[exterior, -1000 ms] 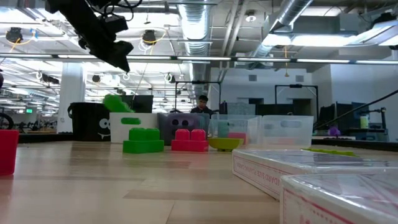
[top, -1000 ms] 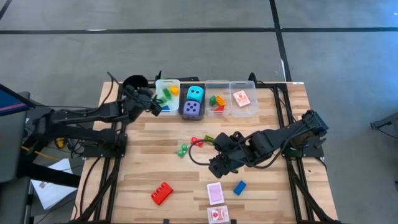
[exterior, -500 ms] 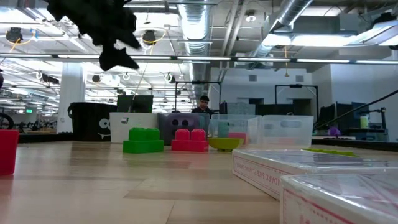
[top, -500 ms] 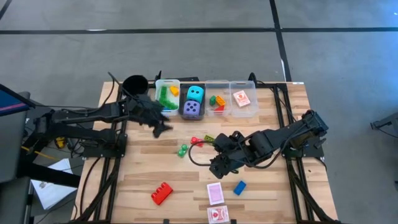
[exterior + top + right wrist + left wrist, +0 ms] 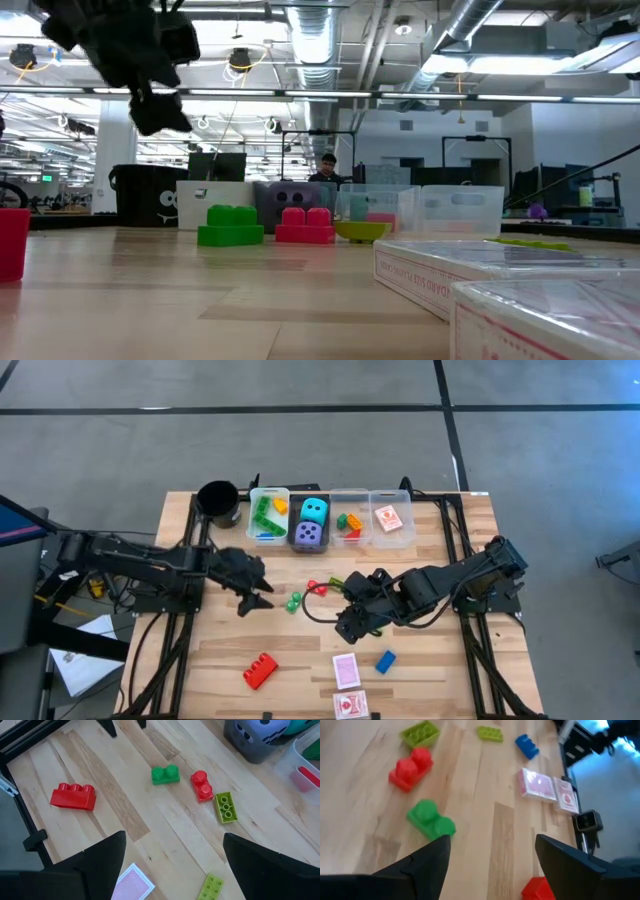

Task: Pick & Place Toys
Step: Put the big green 2-stud game piece into the white bin

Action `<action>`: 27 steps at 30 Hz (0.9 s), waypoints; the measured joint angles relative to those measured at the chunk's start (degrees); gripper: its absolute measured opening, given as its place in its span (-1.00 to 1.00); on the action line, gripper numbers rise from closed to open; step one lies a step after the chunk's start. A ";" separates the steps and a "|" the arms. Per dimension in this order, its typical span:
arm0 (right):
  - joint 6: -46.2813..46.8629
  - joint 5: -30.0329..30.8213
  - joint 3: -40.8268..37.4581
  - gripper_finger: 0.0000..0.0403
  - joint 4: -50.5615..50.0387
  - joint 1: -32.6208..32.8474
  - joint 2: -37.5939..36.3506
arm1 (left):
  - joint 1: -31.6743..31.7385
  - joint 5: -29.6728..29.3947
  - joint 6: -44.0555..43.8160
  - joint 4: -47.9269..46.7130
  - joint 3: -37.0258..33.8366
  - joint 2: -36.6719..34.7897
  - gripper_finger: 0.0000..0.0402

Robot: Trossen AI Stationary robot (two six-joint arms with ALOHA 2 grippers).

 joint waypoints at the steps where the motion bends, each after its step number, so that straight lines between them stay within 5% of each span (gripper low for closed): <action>1: -0.01 0.03 0.00 0.63 0.00 0.00 0.00 | -1.16 -1.94 -2.62 1.37 -1.06 0.02 0.45; 9: -3.23 1.07 0.00 0.63 0.43 -0.86 0.00 | -8.64 -14.47 -10.36 5.06 -3.66 4.13 0.60; 18: -14.00 0.73 0.00 0.63 2.91 -3.59 0.00 | -11.60 -15.72 -12.23 16.78 -3.71 19.64 0.70; 27: -31.38 -1.04 0.00 0.63 0.92 -3.69 0.00 | -11.62 -18.87 -31.30 21.60 -3.51 29.39 0.71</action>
